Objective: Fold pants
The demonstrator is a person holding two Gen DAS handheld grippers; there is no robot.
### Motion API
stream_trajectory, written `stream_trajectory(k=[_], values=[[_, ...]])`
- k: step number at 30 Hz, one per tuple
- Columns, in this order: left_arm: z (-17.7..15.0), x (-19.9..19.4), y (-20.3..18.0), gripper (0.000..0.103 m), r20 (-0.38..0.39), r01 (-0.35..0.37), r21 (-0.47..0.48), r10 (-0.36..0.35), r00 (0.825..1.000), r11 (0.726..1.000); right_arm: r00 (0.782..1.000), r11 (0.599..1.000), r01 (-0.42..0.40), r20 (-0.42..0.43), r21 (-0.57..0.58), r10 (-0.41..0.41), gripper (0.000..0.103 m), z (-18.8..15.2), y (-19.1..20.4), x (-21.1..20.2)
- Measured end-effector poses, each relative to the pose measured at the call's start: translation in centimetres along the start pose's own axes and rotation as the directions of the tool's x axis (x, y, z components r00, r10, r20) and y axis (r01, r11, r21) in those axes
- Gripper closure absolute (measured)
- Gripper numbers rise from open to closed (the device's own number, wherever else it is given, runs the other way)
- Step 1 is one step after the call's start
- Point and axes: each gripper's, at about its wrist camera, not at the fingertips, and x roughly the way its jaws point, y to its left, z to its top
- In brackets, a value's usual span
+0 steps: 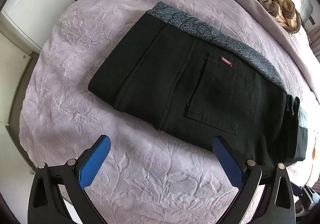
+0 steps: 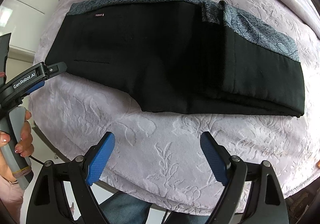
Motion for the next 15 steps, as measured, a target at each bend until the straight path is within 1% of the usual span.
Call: stream_trajectory(k=[2,4,6,7,8,10,12,15], values=[[0.2,0.2,0.2,0.000,-0.001,0.007,0.000,-0.007,1.000,1.000,1.000,1.000,0.001,-0.002,0.000,-0.001,0.014,0.1,-0.1,0.1],[0.5,0.3,0.6,0.000,0.012,0.032,-0.001,-0.032,0.999,0.999,1.000,1.000,0.002,-0.006,-0.001,-0.002,0.014,0.2,-0.1,0.3],[0.7,-0.1,1.5,0.000,0.048,0.110,-0.026,-0.108,0.993,0.994,1.000,1.000,0.000,-0.010,-0.003,0.000,0.014,0.2,0.0,0.5],[1.0,-0.2,2.3,0.000,0.064,0.161,-0.050,-0.158,0.985,0.986,1.000,1.000,-0.001,-0.013,-0.005,0.001,0.014,0.2,0.1,0.6],[1.2,-0.1,3.5,0.000,0.083,0.240,-0.087,-0.233,0.969,0.967,1.000,1.000,-0.002,-0.014,-0.006,0.002,0.014,0.2,0.2,0.7],[1.7,0.3,5.9,0.000,0.118,0.366,-0.159,-0.350,0.929,0.917,1.000,1.000,-0.008,-0.019,-0.011,0.008,0.014,0.1,0.3,1.0],[1.4,0.5,6.8,0.000,0.142,0.415,-0.199,-0.393,0.909,0.888,1.000,1.000,-0.011,-0.027,-0.017,0.010,0.014,0.0,0.4,1.2],[1.6,1.5,8.3,0.000,0.166,0.464,-0.224,-0.436,0.885,0.857,0.999,0.999,-0.023,-0.037,-0.027,0.022,0.014,-0.2,0.7,1.7]])
